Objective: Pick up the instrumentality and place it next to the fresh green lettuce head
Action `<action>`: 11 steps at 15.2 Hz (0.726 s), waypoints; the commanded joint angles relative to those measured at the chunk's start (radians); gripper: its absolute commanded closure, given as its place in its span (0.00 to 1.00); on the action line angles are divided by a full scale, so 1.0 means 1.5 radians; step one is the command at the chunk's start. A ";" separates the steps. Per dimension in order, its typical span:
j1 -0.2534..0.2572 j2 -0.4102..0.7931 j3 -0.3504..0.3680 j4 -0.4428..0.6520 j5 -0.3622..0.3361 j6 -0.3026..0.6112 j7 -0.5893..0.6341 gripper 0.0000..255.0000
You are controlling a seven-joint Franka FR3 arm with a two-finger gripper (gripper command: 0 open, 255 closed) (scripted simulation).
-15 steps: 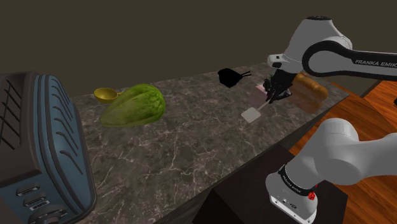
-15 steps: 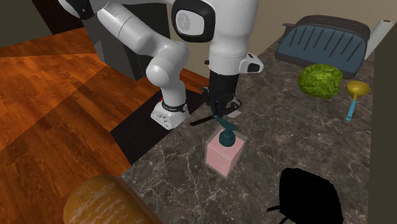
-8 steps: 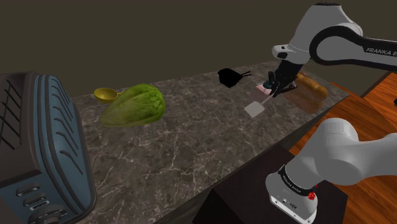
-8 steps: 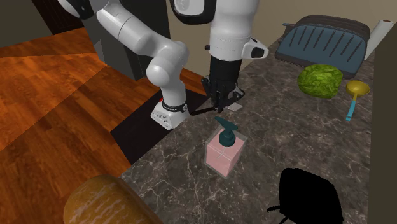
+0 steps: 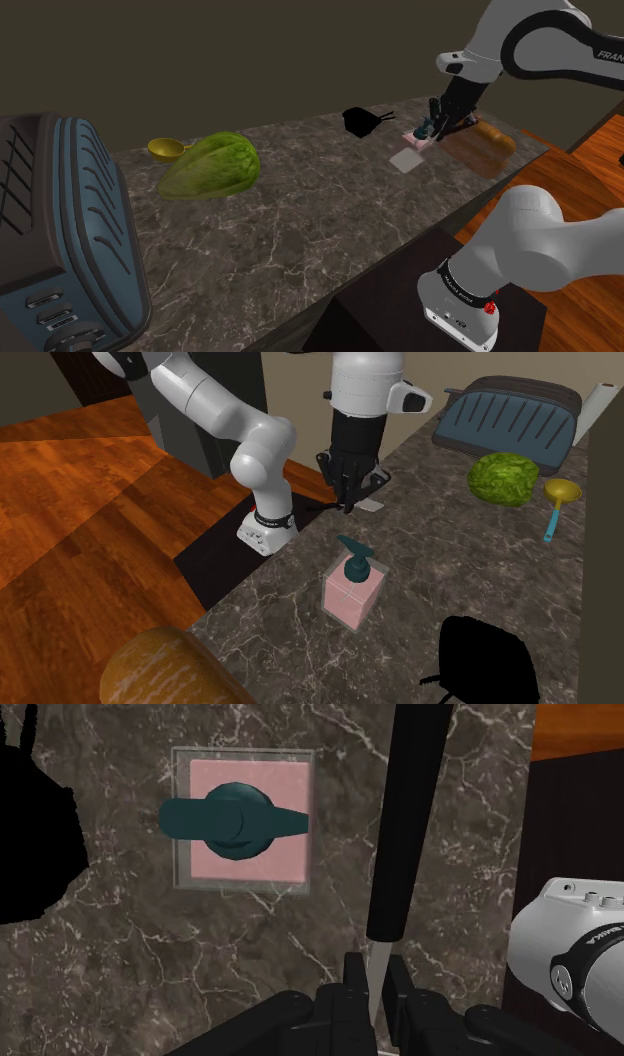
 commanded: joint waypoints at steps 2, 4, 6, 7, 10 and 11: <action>0.003 0.003 0.009 0.026 0.009 -0.024 -0.002 1.00; 0.005 0.006 0.014 0.045 0.014 -0.039 -0.004 1.00; 0.008 0.010 0.019 0.064 0.018 -0.055 -0.006 1.00; 0.008 0.011 0.020 0.069 0.020 -0.058 -0.007 1.00; 0.034 0.052 0.049 0.080 0.052 -0.037 0.035 1.00; 0.042 0.067 0.058 0.085 0.062 -0.030 0.049 1.00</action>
